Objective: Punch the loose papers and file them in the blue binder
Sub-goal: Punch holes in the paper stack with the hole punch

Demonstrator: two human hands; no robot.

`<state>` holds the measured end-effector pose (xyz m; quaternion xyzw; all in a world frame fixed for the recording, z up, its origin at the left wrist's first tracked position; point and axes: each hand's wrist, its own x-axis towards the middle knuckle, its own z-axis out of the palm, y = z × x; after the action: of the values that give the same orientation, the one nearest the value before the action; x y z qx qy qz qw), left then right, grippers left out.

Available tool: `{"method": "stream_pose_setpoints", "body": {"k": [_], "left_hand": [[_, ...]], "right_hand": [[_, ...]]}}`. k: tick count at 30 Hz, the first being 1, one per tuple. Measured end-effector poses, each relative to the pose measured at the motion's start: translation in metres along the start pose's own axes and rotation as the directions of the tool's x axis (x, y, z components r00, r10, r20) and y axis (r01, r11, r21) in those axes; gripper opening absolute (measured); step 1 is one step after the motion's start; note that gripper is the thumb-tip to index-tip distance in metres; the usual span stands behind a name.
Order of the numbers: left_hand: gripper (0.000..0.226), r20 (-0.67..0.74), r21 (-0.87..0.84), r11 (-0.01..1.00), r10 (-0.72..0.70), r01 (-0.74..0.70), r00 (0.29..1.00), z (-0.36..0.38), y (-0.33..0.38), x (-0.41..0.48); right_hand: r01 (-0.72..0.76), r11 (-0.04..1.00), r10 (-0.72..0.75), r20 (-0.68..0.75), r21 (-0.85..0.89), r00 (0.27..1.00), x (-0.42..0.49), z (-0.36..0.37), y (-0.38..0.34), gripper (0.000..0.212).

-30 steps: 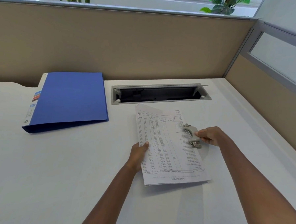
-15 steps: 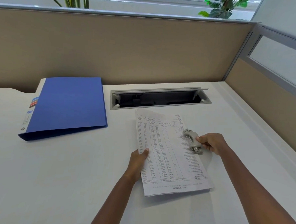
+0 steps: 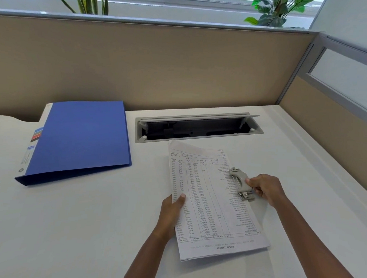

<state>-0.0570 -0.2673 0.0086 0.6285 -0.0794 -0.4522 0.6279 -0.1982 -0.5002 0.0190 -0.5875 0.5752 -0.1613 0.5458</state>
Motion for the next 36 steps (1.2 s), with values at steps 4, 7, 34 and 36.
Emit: {"method": "stream_pose_setpoints", "body": {"k": [4,7,34,36], "left_hand": [[0.025,0.002,0.010,1.000,0.015,-0.015,1.000,-0.001,-0.001,0.001],[0.022,-0.004,0.015,1.000,0.010,-0.010,1.000,-0.001,-0.002,0.003],[0.025,0.028,0.020,0.999,0.039,-0.039,0.999,-0.004,-0.006,0.004],[0.026,0.024,0.019,0.999,0.037,-0.038,0.999,-0.003,-0.006,0.003]], "right_hand": [[-0.049,0.999,0.049,0.022,-0.006,0.999,0.001,0.000,-0.003,0.033],[0.005,0.997,-0.006,-0.004,-0.074,1.000,-0.001,0.000,-0.005,0.033],[0.056,0.988,-0.060,-0.023,-0.144,0.998,0.000,0.002,0.000,0.035],[0.058,0.986,-0.063,-0.024,-0.155,0.998,0.000,0.002,0.000,0.036]]}}
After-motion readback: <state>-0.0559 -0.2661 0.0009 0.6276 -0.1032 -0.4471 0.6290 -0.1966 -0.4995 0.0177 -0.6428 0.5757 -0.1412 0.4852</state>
